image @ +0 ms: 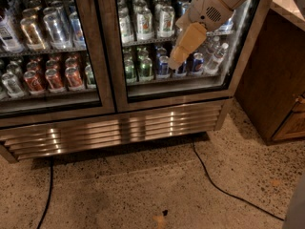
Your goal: Open right fridge door
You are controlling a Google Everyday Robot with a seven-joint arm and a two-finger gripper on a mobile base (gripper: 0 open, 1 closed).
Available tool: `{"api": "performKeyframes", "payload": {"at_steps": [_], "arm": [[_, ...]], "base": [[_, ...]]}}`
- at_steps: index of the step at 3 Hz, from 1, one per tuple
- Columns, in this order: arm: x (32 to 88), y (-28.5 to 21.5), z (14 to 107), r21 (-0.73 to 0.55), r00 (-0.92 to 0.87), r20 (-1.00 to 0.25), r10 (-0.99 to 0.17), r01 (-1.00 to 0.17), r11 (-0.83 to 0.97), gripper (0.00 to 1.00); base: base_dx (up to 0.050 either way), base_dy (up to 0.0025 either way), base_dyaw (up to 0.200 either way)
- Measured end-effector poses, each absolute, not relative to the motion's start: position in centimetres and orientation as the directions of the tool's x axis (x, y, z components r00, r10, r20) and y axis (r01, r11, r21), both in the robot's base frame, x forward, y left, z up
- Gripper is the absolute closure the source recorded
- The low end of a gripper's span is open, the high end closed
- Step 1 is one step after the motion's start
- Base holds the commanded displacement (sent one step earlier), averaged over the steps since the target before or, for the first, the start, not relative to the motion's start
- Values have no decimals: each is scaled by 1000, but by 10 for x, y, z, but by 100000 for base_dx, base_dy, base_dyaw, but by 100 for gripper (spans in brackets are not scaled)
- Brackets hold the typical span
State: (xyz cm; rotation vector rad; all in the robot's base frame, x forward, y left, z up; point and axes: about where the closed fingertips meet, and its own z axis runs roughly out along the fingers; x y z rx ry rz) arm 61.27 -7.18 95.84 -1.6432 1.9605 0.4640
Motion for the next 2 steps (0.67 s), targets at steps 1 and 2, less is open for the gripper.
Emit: {"api": "performKeyframes", "payload": {"at_steps": [1, 2], "arm": [[613, -72, 958, -76, -115, -598, -793, -977, 199, 0], [613, -72, 958, -76, -115, -598, -793, -977, 199, 0]], "base": [[3000, 0, 6], [4998, 2, -47]]}}
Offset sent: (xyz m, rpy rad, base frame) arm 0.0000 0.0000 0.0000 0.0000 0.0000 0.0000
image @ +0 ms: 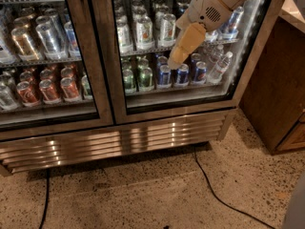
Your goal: Open right fridge door
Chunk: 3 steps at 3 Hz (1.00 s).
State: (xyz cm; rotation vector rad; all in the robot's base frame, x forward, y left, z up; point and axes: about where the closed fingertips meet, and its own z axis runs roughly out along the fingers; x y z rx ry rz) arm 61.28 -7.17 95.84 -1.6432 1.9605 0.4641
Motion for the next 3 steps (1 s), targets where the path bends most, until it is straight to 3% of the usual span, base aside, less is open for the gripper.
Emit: {"api": "performKeyframes", "payload": {"at_steps": [2, 3], "arm": [[631, -59, 957, -74, -111, -612, -783, -977, 197, 0], [640, -25, 942, 0, -33, -702, -711, -999, 47, 0]], "base": [[0, 0, 0], [0, 0, 0]]}}
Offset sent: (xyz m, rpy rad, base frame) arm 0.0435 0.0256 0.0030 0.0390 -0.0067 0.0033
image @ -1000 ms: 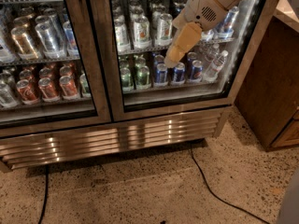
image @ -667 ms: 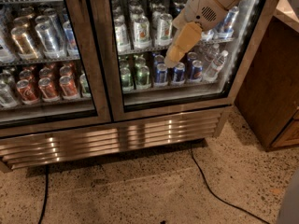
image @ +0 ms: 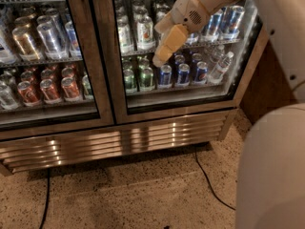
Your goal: Open right fridge door
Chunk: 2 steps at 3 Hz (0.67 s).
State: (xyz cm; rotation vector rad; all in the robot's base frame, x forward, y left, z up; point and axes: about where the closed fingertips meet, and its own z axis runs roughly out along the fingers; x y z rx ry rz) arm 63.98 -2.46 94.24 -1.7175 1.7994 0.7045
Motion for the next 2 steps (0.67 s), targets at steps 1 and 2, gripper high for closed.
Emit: {"api": "performKeyframes", "payload": {"at_steps": [1, 2], "arm": [[652, -16, 934, 45, -45, -760, -649, -999, 17, 0], [654, -15, 933, 44, -45, -762, -646, -999, 18, 0]], "base": [[0, 0, 0], [0, 0, 0]]}}
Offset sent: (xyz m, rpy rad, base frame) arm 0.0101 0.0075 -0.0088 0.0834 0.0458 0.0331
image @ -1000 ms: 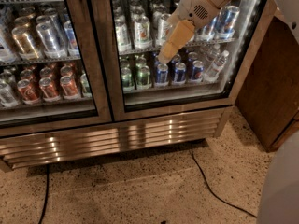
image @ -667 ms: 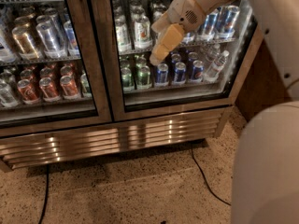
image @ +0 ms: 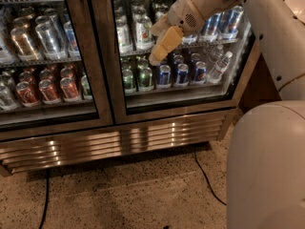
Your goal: Open right fridge door
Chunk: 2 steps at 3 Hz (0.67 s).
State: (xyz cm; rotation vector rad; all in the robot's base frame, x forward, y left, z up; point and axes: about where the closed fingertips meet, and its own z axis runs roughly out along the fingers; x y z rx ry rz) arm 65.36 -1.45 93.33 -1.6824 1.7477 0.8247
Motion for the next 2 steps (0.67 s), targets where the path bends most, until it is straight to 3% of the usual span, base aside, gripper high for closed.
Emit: {"api": "performKeyframes", "payload": {"at_steps": [1, 2], "arm": [[659, -8, 934, 41, -40, -782, -622, -999, 13, 0], [672, -8, 966, -37, 36, -897, -441, -999, -6, 0]], "base": [[0, 0, 0], [0, 0, 0]]}}
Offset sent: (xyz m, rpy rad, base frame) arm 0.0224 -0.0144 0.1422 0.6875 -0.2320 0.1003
